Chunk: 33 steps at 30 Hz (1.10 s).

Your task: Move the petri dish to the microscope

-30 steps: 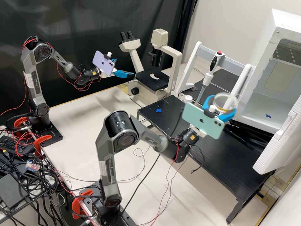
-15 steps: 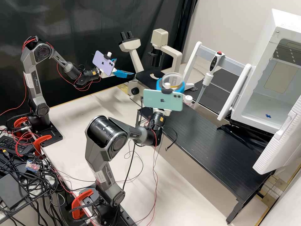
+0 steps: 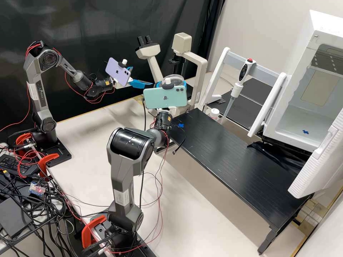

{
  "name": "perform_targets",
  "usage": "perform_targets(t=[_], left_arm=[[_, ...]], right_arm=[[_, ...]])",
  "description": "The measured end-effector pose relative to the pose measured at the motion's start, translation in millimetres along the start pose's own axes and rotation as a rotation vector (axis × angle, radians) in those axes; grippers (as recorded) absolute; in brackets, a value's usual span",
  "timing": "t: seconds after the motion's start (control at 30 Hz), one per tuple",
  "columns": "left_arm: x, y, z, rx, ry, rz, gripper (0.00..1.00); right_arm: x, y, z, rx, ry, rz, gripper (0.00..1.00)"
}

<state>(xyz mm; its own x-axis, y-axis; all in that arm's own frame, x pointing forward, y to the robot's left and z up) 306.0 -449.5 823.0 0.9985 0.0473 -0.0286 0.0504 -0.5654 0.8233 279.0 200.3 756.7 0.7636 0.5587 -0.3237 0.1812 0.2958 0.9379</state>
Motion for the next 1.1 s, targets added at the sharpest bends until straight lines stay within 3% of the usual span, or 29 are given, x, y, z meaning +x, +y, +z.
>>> perform_targets(t=[0.3, 0.43, 0.6, 0.8, 1.1], left_arm=[[0, 0.0, 0, 0.0, 0.0, 0.0, 1.0], [0, 0.0, 0, 0.0, 0.0, 0.0, 1.0], [0, 0.0, 0, 0.0, 0.0, 0.0, 1.0], [0, 0.0, 0, 0.0, 0.0, 0.0, 1.0], [0, 0.0, 0, 0.0, 0.0, 0.0, 1.0]], right_arm=[[46, -35, 10, 0.02, -0.071, -0.136, 0.0], [60, -40, 17, 0.057, -0.1, -0.159, 0.0], [82, -41, 26, 0.133, -0.133, -0.168, 0.0], [101, -42, 33, 0.182, -0.163, -0.183, 0.0], [132, -54, 30, 0.156, -0.148, -0.246, 0.0]])
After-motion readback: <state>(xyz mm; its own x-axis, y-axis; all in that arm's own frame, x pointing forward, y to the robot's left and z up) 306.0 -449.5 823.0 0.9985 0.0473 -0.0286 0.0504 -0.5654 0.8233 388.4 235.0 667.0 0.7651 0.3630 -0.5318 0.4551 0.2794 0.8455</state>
